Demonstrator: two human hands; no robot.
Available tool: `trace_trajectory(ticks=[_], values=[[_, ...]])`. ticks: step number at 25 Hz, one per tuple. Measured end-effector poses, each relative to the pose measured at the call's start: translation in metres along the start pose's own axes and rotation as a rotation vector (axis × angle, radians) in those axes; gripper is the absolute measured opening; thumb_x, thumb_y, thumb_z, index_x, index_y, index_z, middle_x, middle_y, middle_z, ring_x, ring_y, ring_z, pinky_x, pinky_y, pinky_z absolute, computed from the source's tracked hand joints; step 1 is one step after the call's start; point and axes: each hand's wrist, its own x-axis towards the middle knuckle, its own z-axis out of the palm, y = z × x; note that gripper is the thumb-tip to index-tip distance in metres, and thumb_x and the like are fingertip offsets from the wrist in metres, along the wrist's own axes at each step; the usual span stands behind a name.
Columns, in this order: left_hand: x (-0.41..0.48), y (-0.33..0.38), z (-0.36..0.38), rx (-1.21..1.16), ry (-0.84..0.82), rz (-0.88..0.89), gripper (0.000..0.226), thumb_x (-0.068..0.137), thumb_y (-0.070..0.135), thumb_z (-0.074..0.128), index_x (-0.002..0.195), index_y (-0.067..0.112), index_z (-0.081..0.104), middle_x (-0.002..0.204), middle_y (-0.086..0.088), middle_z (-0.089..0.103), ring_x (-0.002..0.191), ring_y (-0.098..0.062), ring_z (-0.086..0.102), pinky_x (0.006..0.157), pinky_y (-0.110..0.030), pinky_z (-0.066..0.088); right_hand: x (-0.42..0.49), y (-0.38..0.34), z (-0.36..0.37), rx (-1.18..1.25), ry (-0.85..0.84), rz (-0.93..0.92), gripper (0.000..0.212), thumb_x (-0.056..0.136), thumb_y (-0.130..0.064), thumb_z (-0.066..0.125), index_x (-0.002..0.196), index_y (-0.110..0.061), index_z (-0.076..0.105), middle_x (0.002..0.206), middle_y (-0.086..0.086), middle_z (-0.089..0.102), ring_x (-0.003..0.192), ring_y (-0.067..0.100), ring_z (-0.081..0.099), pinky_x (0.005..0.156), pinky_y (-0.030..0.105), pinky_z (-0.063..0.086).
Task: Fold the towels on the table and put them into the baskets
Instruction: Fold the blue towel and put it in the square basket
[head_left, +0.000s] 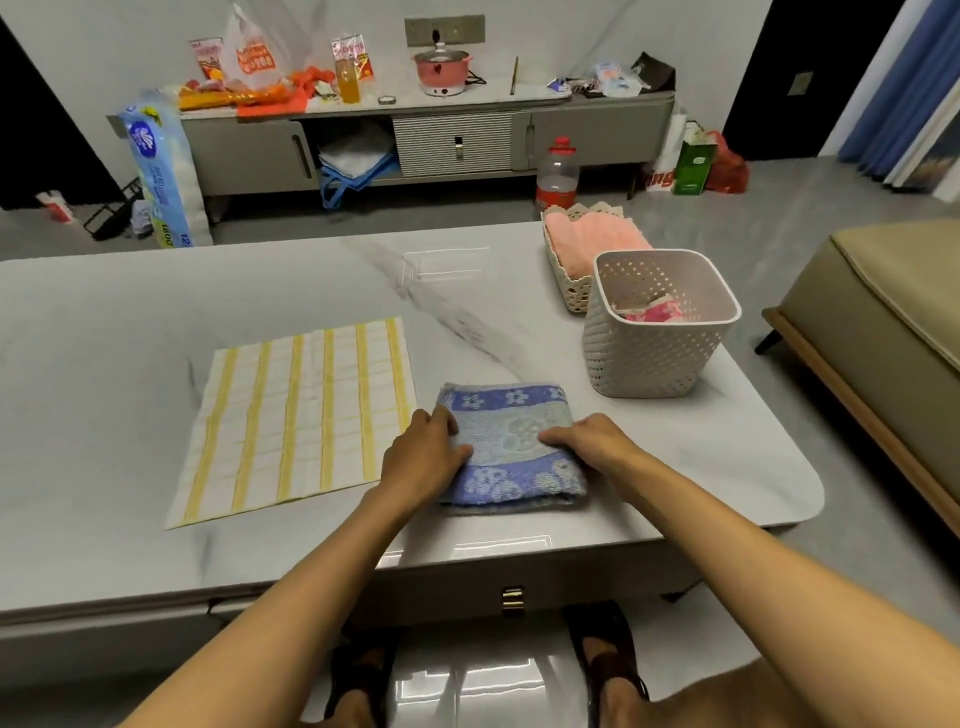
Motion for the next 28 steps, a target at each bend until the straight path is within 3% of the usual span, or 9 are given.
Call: trace_trajectory(ticks=[2,6,10,12,14,19,23,25,28], values=[[0.002,-0.003,0.002,-0.018,-0.016,-0.008,0.033,0.088,0.038,0.061,0.113,0.021,0.05,0.116,-0.004,0.05,0.096,-0.028,0.058,0.078,-0.034,0.045,-0.004,-0.011,0.005,0.133,-0.072,0.0,0.028,0.084,-0.023,0.072,0.104,-0.004,0.066,0.096,0.009,0.073,0.074,0.016,0.069,0.055,0.021,0.049],[0.0,-0.001,-0.007,-0.115,-0.054,-0.009,0.041,0.084,0.037,0.069,0.115,0.02,0.05,0.121,-0.006,0.051,0.099,-0.024,0.058,0.083,-0.036,0.049,-0.028,-0.046,0.009,0.2,-0.189,-0.106,0.021,0.083,-0.013,0.066,0.101,-0.002,0.066,0.094,0.012,0.074,0.081,0.024,0.072,0.072,0.031,0.059],[-0.028,0.022,-0.035,-0.932,-0.229,-0.175,0.085,0.083,0.054,0.066,0.147,0.024,0.02,0.141,-0.009,0.048,0.11,-0.023,0.062,0.093,-0.038,0.052,-0.071,-0.096,-0.015,0.23,-0.171,-0.197,0.013,0.08,-0.007,0.064,0.092,-0.004,0.066,0.083,0.013,0.07,0.071,0.024,0.068,0.062,0.028,0.055],[-0.04,0.035,-0.046,-1.304,-0.35,-0.151,0.084,0.086,0.05,0.064,0.151,0.024,0.018,0.146,-0.008,0.049,0.119,-0.026,0.061,0.096,-0.04,0.052,-0.091,-0.113,-0.037,0.319,-0.172,-0.2,0.018,0.08,-0.008,0.066,0.097,-0.003,0.067,0.086,0.014,0.071,0.074,0.026,0.068,0.065,0.032,0.055],[-0.048,0.051,-0.052,-1.477,-0.422,-0.073,0.072,0.089,0.04,0.065,0.148,0.017,0.031,0.138,-0.009,0.058,0.121,-0.026,0.061,0.096,-0.038,0.053,-0.103,-0.118,-0.057,0.348,-0.153,-0.208,0.021,0.081,-0.01,0.066,0.101,-0.003,0.067,0.089,0.014,0.072,0.075,0.026,0.068,0.065,0.032,0.055],[-0.068,0.085,-0.06,-0.951,-0.167,0.025,0.073,0.09,0.027,0.068,0.143,0.035,0.019,0.127,-0.002,0.06,0.093,-0.011,0.069,0.065,-0.018,0.056,-0.106,-0.062,-0.085,0.006,0.115,-0.221,0.027,0.083,-0.02,0.07,0.104,-0.005,0.062,0.098,0.011,0.07,0.084,0.023,0.064,0.068,0.031,0.048],[-0.055,0.11,-0.068,-0.801,-0.165,0.107,0.027,0.093,0.016,0.063,0.116,0.024,0.053,0.119,-0.007,0.06,0.09,-0.017,0.066,0.065,-0.023,0.056,-0.094,-0.048,-0.11,-0.037,0.181,-0.334,0.053,0.084,-0.018,0.071,0.13,-0.025,0.045,0.118,0.002,0.058,0.102,0.02,0.059,0.077,0.03,0.046],[-0.027,0.137,-0.084,-0.713,-0.089,0.198,0.015,0.092,0.013,0.063,0.106,0.016,0.064,0.112,-0.003,0.061,0.088,-0.015,0.065,0.064,-0.02,0.054,-0.081,-0.074,-0.138,-0.058,0.218,-0.469,0.041,0.085,-0.01,0.064,0.12,-0.03,0.056,0.118,0.001,0.061,0.095,0.017,0.058,0.074,0.026,0.046],[0.029,0.189,-0.113,-0.569,0.07,0.353,0.017,0.086,0.013,0.069,0.102,0.019,0.071,0.103,0.005,0.065,0.085,-0.006,0.062,0.064,-0.01,0.048,-0.052,-0.124,-0.186,-0.079,0.292,-0.561,0.034,0.084,-0.004,0.057,0.108,-0.026,0.068,0.114,-0.002,0.063,0.095,0.016,0.058,0.077,0.029,0.046]])
